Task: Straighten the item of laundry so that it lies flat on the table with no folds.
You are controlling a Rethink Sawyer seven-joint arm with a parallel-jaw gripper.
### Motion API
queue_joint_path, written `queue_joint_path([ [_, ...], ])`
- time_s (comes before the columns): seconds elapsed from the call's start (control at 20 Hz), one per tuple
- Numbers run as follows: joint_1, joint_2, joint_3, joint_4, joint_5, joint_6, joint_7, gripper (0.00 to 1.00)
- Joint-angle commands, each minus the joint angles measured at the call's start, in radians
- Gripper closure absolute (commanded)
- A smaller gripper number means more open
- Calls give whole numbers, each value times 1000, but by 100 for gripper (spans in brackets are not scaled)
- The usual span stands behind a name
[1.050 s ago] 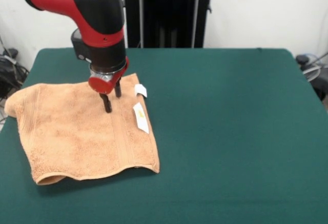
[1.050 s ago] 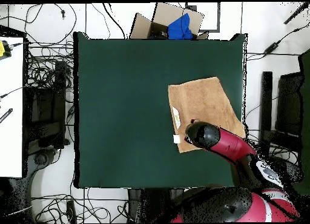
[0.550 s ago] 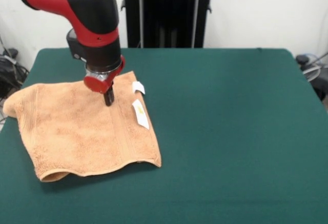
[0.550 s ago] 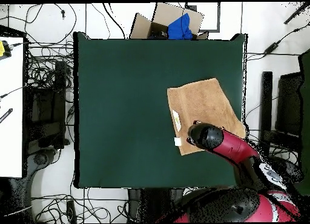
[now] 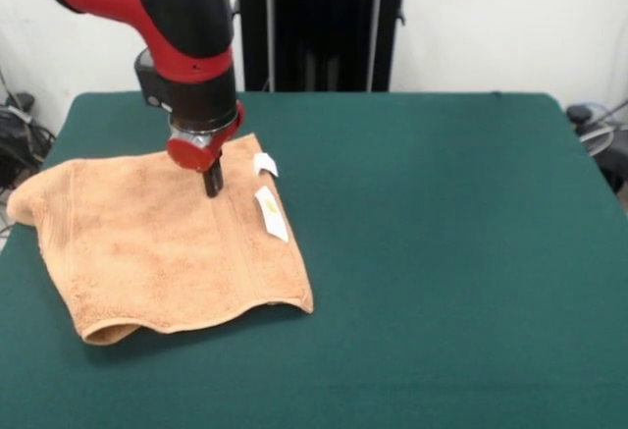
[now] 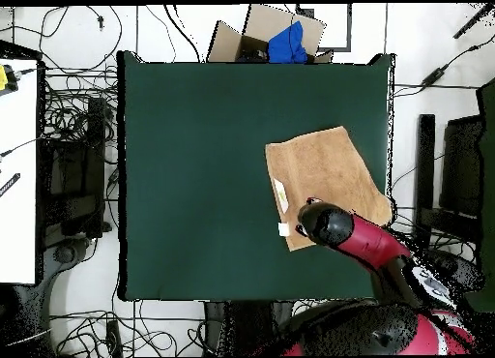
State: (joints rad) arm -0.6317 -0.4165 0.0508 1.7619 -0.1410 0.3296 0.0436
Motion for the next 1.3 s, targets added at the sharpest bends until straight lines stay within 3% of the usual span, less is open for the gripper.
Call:
queue_joint_path([
  [0.05, 5, 71, -2, 192, -25, -44, 333, 100],
  [0.4, 10, 76, -17, 271, 14, -142, 396, 100],
  [0.75, 110, 34, -104, 281, 37, -183, 450, 100],
  [1.3, 194, -13, -196, 291, 48, -186, 503, 100],
])
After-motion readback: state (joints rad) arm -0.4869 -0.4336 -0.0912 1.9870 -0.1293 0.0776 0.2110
